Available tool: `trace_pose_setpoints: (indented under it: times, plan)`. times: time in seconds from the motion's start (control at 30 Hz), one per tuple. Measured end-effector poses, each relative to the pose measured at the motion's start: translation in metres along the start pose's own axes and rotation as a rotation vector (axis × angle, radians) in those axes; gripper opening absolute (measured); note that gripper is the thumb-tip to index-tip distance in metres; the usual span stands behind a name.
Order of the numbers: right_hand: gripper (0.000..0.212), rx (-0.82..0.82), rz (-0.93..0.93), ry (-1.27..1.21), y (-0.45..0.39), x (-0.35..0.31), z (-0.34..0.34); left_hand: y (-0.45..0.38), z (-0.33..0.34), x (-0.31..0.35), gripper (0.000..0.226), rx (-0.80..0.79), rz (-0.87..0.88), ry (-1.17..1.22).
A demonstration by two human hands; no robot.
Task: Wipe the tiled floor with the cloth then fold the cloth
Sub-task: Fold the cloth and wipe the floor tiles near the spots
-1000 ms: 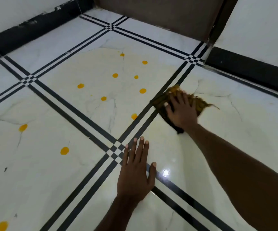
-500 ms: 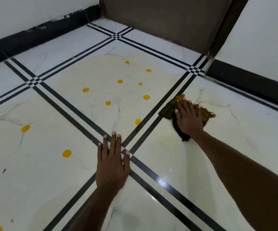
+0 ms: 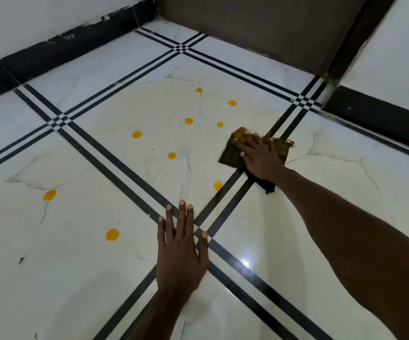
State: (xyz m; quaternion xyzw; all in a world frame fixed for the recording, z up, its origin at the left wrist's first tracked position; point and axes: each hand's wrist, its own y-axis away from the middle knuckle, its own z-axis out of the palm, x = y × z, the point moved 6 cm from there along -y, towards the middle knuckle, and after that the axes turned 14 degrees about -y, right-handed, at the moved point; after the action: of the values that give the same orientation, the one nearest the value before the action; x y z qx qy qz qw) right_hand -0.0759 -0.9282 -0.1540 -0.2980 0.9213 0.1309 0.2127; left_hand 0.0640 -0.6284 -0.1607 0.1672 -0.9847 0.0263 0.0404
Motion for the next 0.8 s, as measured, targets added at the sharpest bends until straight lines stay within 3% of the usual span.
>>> trace_pose_setpoints:
  times: [0.1,0.23,0.37,0.47,0.67,0.8]
  plan:
    - [0.052,-0.055,-0.147,0.019,0.006,-0.021,0.012,0.000,0.001,-0.001,0.071,-0.001,0.000,-0.009]
    - [0.058,0.097,0.004,-0.019,0.022,-0.017,0.007,-0.001,0.001,-0.001,0.071,-0.002,0.003,-0.018]
    - [0.052,0.016,-0.066,-0.017,0.022,-0.029,0.021,0.001,0.003,-0.001,0.071,-0.007,-0.003,-0.029]
    - [0.051,0.133,0.071,-0.046,0.005,-0.029,0.013,-0.001,0.001,0.000,0.070,0.000,0.005,-0.031]
    - [0.053,-0.011,-0.386,0.068,0.073,-0.097,0.063,-0.001,0.000,-0.001,0.069,0.011,0.006,-0.048]
    - [0.053,-0.083,-0.433,0.119,0.137,-0.054,0.048,0.001,0.000,0.000,0.070,0.008,0.006,-0.056]
